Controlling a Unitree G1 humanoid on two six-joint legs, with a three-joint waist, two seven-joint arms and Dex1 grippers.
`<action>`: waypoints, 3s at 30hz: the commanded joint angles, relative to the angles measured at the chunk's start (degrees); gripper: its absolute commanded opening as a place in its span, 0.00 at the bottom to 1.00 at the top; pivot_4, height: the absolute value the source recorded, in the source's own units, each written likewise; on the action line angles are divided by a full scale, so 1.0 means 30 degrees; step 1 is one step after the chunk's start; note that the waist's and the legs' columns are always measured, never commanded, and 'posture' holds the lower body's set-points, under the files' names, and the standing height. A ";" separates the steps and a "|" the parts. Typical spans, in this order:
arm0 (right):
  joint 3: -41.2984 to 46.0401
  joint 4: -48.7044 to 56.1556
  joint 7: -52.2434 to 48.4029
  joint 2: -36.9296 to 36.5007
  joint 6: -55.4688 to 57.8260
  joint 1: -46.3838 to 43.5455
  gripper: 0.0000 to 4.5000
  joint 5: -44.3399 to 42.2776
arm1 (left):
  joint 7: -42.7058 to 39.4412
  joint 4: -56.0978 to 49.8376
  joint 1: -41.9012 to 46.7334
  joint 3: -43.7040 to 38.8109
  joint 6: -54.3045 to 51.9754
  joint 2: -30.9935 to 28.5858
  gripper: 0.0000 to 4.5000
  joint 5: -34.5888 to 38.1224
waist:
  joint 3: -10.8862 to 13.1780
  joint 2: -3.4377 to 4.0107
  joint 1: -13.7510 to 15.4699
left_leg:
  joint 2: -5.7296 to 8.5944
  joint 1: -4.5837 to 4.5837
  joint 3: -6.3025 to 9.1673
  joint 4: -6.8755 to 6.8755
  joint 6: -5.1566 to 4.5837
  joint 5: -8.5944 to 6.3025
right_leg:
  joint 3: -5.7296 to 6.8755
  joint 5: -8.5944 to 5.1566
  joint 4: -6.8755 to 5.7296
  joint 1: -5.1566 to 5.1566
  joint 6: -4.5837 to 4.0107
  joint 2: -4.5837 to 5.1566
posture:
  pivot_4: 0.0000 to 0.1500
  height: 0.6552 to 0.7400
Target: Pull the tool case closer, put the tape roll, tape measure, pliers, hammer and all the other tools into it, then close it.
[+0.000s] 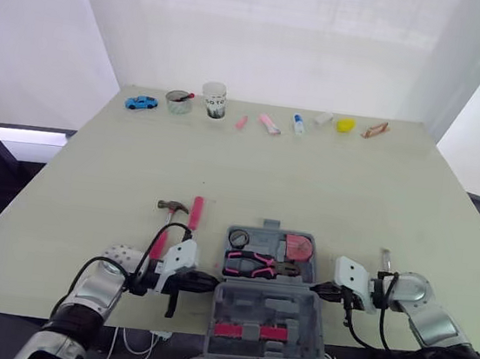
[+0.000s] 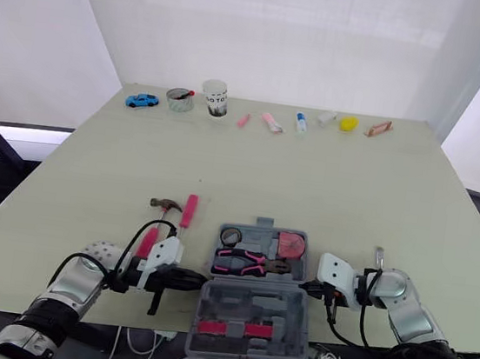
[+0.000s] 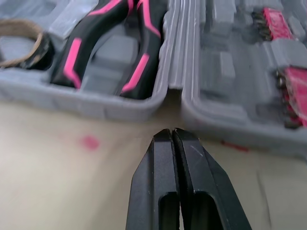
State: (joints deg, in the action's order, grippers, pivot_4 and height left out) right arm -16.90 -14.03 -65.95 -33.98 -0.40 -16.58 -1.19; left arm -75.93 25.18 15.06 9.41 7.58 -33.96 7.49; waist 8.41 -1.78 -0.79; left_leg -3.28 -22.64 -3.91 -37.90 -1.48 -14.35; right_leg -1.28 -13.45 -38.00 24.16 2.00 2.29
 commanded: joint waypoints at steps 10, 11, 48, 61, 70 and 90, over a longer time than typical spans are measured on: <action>-0.0367 0.0042 -0.0129 0.0496 -0.0084 -0.0319 0.00 0.0159 | 0.0973 0.0274 0.0306 0.0548 -0.0296 0.0857 0.03 -0.0493 | -0.0008 0.0011 0.0023 | -0.0001 0.0029 0.0039 -0.0036 -0.0001 0.0000 | 0.0031 -0.0024 0.0003 -0.0064 -0.0041 0.0000 | 1.00 1.00; -0.0362 0.0042 -0.0146 0.0513 -0.0071 -0.0348 0.00 0.0156 | 0.1044 0.0433 0.0465 0.0544 -0.0244 0.0925 0.03 -0.0560 | -0.0009 0.0013 0.0027 | 0.0000 0.0032 0.0058 -0.0050 -0.0001 -0.0001 | 0.0045 -0.0037 0.0003 -0.0085 -0.0062 0.0000 | 1.00 1.00; 0.0373 -0.2037 0.0643 0.1751 0.0377 -0.2665 0.00 0.0423 | 0.0102 0.4012 0.5140 0.0834 0.0103 0.1728 0.03 -0.1788 | 0.0039 0.0068 0.0000 | 0.0018 -0.0057 0.0170 -0.0133 -0.0002 -0.0002 | 0.0110 -0.0011 0.0018 -0.0115 -0.0017 -0.0022 | 1.00 1.00; 0.0497 -0.3695 0.1801 0.2453 -0.0266 -0.3760 0.00 0.1233 | 0.0131 0.7265 0.6760 0.0792 0.1781 0.2416 0.03 -0.2387 | 0.0038 0.0068 -0.0004 | 0.0015 -0.0050 0.0173 -0.0138 -0.0002 -0.0002 | 0.0106 -0.0009 0.0013 -0.0119 -0.0016 -0.0031 | 1.00 1.00; 0.0587 -0.4145 0.1976 0.2533 -0.0601 -0.3874 0.00 0.1404 | 0.0285 0.8574 0.7426 0.0621 0.2387 0.2942 0.03 -0.2614 | 0.0038 0.0069 0.0006 | 0.0015 -0.0047 0.0172 -0.0138 -0.0002 -0.0002 | 0.0102 -0.0007 0.0014 -0.0122 -0.0013 -0.0032 | 1.00 1.00; 0.0581 -0.4661 0.2052 0.2718 -0.0969 -0.4145 0.00 0.1468 | 0.0446 0.9616 0.7602 0.0241 0.3100 0.2837 0.03 -0.2951 | 0.0038 0.0069 -0.0007 | 0.0016 -0.0048 0.0177 -0.0137 -0.0002 -0.0002 | 0.0102 -0.0003 0.0014 -0.0123 -0.0007 -0.0033 | 1.00 1.00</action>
State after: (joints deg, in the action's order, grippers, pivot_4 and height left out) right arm -14.42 -28.72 -59.96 -27.66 -1.72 -27.59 3.53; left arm -75.29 54.38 37.73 9.54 15.83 -26.95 -1.10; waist 8.52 -1.58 -0.81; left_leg -3.23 -22.79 -3.38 -38.31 -1.48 -14.35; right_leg -0.98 -13.46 -37.96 23.79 1.97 2.19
